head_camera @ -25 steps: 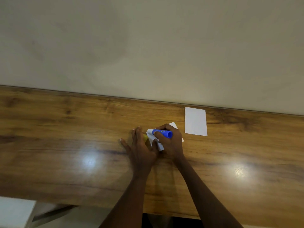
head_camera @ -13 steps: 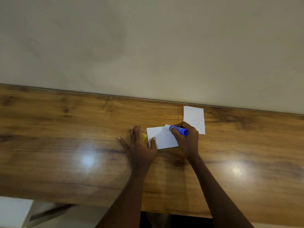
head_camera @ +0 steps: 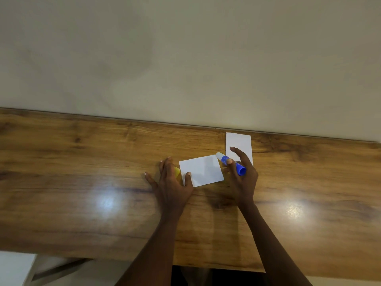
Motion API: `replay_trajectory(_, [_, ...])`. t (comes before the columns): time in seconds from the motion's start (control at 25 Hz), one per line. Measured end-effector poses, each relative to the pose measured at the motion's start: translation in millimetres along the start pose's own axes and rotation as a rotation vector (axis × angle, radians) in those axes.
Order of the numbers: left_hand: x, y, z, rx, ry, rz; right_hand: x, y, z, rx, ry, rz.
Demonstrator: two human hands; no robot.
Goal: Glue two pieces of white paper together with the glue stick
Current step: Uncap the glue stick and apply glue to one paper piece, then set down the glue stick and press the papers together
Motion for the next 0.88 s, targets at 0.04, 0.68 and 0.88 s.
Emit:
replay_trajectory(0.04, [-1,-1,0,-0.001,-0.001,-0.002,0,-3,2,-0.04,-0.01,0.012])
replay_trajectory(0.68, [-3,-3,-1,-0.027,0.042,0.048,8,-15,16,-0.167,-0.031,0.126])
replay_trajectory(0.88, [-4,-2,-1,-0.034,0.075,0.138,4,-16,16,-0.422,-0.068,0.379])
Point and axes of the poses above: each hand's wrist, its own z-axis away from the middle knuckle, its own y-axis out of the back of the hand, x = y × z, the point moved 1 cm from there along -z, towards the middle knuckle, and after that the axes turned 14 degrees about -z, right-handed, at the moved point
